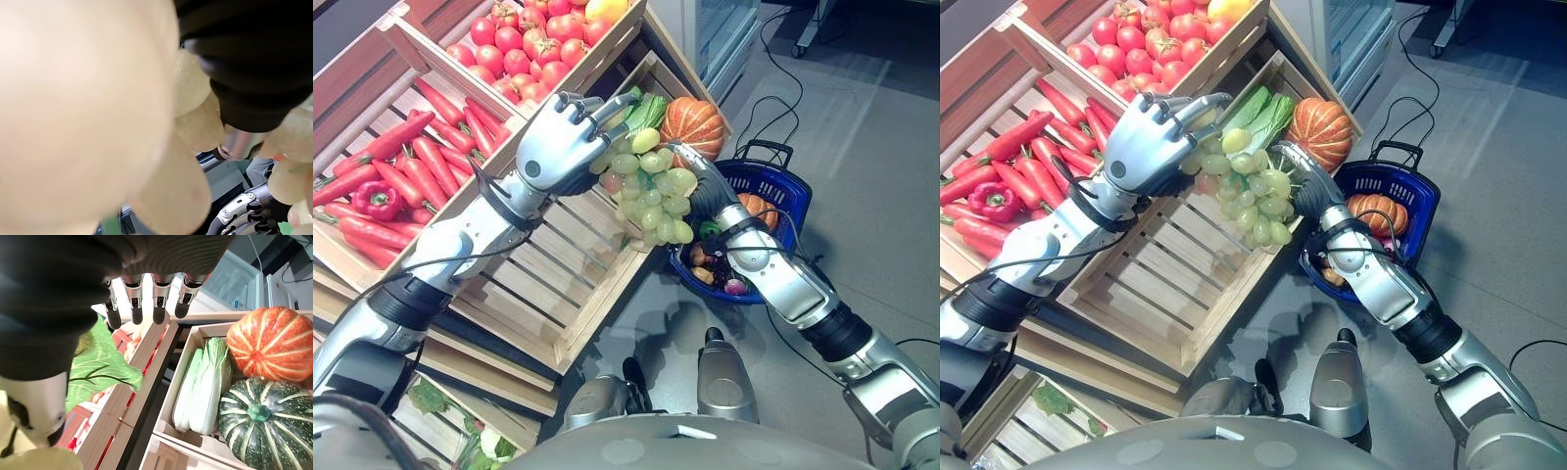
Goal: Pick up fruits and vegetables into the basket
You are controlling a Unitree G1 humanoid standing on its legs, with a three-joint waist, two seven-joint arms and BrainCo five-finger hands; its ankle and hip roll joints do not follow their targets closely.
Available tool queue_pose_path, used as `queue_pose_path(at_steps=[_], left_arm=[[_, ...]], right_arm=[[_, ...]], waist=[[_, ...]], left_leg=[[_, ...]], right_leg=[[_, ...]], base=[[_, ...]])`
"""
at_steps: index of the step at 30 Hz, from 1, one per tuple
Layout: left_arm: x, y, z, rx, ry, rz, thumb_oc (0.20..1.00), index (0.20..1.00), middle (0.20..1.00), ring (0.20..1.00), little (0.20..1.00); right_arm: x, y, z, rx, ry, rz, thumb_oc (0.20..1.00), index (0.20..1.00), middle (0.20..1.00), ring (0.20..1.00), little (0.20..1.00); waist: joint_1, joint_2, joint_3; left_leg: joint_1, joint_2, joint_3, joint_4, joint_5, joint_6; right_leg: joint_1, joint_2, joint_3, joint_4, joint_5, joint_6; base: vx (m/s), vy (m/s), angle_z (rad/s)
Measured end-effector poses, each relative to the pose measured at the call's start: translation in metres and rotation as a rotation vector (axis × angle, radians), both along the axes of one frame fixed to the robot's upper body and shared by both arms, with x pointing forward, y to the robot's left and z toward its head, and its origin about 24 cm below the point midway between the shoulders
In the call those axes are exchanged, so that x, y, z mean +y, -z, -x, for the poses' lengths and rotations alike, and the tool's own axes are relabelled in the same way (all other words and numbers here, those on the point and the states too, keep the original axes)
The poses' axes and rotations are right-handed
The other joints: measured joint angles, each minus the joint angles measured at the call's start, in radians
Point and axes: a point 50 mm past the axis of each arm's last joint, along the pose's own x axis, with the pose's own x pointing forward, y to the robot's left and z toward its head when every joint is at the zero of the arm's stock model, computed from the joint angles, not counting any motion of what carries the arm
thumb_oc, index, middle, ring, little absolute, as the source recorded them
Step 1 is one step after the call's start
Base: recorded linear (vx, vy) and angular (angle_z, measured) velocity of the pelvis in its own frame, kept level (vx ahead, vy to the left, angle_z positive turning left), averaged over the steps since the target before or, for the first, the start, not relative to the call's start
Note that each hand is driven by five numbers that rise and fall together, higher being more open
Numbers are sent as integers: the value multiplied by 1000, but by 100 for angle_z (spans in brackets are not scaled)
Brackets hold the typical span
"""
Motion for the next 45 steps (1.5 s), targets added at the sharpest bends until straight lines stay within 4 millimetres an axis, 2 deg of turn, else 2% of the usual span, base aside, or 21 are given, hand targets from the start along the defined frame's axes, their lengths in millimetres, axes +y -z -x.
queue_pose_path(at_steps=[5,11,16,21,28,38,41,45], left_arm=[[1,1,-1,0,-11,-10,200,200,200,200,200],[4,1,-3,-15,-51,-51,200,200,200,200,200],[7,4,-4,-22,-92,-56,200,200,200,200,200],[9,7,-3,-28,-113,-72,200,200,200,200,200],[17,19,0,-3,-164,-90,200,200,200,200,200],[20,23,-1,-35,-218,-95,200,200,200,200,200],[17,24,-2,-42,-221,-55,200,200,200,200,200],[11,24,-4,-53,-219,-57,200,200,200,200,200]], right_arm=[[-5,3,1,53,-39,39,1000,1000,1000,1000,1000],[-16,-1,6,83,-55,-42,1000,1000,1000,1000,1000],[-20,-8,20,63,-83,-152,1000,1000,1000,1000,1000],[-24,-15,25,23,-92,-199,1000,1000,1000,1000,1000],[-32,-36,32,-76,-101,-336,1000,1000,1000,1000,1000],[-18,-32,36,-6,-211,-498,1000,1000,1000,1000,1000],[-1,-24,39,54,-262,-555,1000,1000,1000,1000,1000],[9,-16,39,110,-267,-592,1000,1000,1000,1000,1000]], waist=[[1,-2,-3],[-9,-10,-7],[-24,-10,-8],[-33,-10,-8],[-45,-10,-8],[-55,-9,-7],[-54,-8,-6],[-50,-8,-6]], left_leg=[[9,1,-2,-6,0,0],[34,2,0,-25,3,-1],[38,2,8,-39,4,-1],[44,2,12,-51,4,-1],[47,2,13,-59,4,-1],[63,2,24,-74,5,-2],[62,1,22,-74,5,-2],[62,1,18,-74,5,-2]], right_leg=[[11,2,-4,-1,0,0],[34,10,-4,-23,1,3],[34,12,0,-34,3,6],[35,14,1,-34,4,7],[37,20,3,-51,5,10],[42,17,7,-54,4,12],[43,14,5,-53,4,12],[47,12,0,-53,4,12]], base=[[11,-15,1],[1,-6,0],[-6,9,-3],[-2,4,-1],[0,0,0],[-2,8,-3],[0,0,0],[2,-8,2]])
